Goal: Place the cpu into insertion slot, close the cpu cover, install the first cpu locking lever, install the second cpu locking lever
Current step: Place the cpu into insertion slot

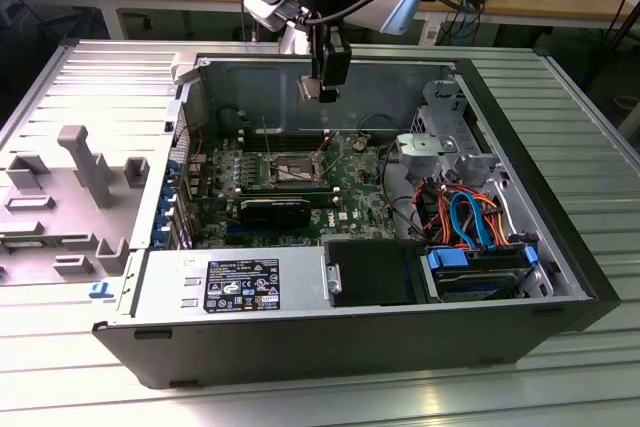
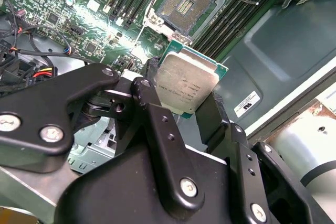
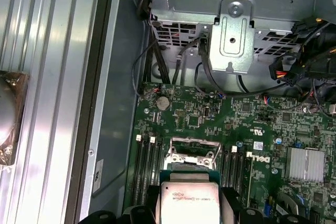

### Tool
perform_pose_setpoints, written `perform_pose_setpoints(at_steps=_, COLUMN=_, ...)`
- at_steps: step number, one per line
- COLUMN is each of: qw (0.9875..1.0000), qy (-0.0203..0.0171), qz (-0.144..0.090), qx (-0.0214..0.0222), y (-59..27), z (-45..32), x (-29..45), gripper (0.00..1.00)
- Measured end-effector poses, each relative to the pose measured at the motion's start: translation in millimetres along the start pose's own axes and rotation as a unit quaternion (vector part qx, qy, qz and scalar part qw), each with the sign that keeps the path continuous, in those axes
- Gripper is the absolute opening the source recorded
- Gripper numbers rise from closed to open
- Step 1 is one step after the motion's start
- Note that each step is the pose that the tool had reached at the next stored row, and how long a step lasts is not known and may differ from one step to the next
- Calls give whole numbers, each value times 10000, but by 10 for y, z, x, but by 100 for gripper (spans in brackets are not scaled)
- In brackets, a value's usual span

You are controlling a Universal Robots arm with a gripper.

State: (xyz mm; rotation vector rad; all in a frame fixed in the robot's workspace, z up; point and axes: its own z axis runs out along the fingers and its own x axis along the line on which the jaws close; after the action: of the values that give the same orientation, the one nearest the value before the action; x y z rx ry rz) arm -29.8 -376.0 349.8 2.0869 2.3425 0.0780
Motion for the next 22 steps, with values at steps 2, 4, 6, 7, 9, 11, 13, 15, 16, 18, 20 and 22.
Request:
perform_pose_setpoints(at_steps=2, qw=10000, qy=0, qz=1, qx=0, y=0, z=3, x=0, gripper=54)
perform_pose_setpoints(at_steps=4, qw=10000, qy=-2, qz=81, qx=-3, y=-2, z=24, x=-1, gripper=54)
perform_pose_setpoints(at_steps=6, qw=9997, qy=-9, qz=235, qx=-7, y=-3, z=56, x=-2, gripper=54)
perform_pose_setpoints(at_steps=7, qw=9995, qy=-11, qz=300, qx=-9, y=-4, z=77, x=-3, gripper=54)
perform_pose_setpoints(at_steps=9, qw=9994, qy=-13, qz=334, qx=-10, y=-8, z=93, x=-4, gripper=54)
perform_pose_setpoints(at_steps=11, qw=9993, qy=-15, qz=367, qx=-10, y=-22, z=145, x=-5, gripper=54)
perform_pose_setpoints(at_steps=13, qw=9992, qy=-18, qz=394, qx=-4, y=-27, z=194, x=-6, gripper=54)
perform_pose_setpoints(at_steps=15, qw=9991, qy=-20, qz=429, qx=10, y=-33, z=249, x=-8, gripper=54)
perform_pose_setpoints(at_steps=16, qw=9990, qy=-21, qz=435, qx=18, y=-34, z=255, x=-8, gripper=54)
perform_pose_setpoints(at_steps=18, qw=9990, qy=-22, qz=436, qx=19, y=-34, z=256, x=-8, gripper=54)
perform_pose_setpoints(at_steps=20, qw=9990, qy=-17, qz=436, qx=23, y=-35, z=282, x=-9, gripper=54)
perform_pose_setpoints(at_steps=22, qw=9990, qy=-16, qz=435, qx=23, y=-35, z=282, x=-9, gripper=54)
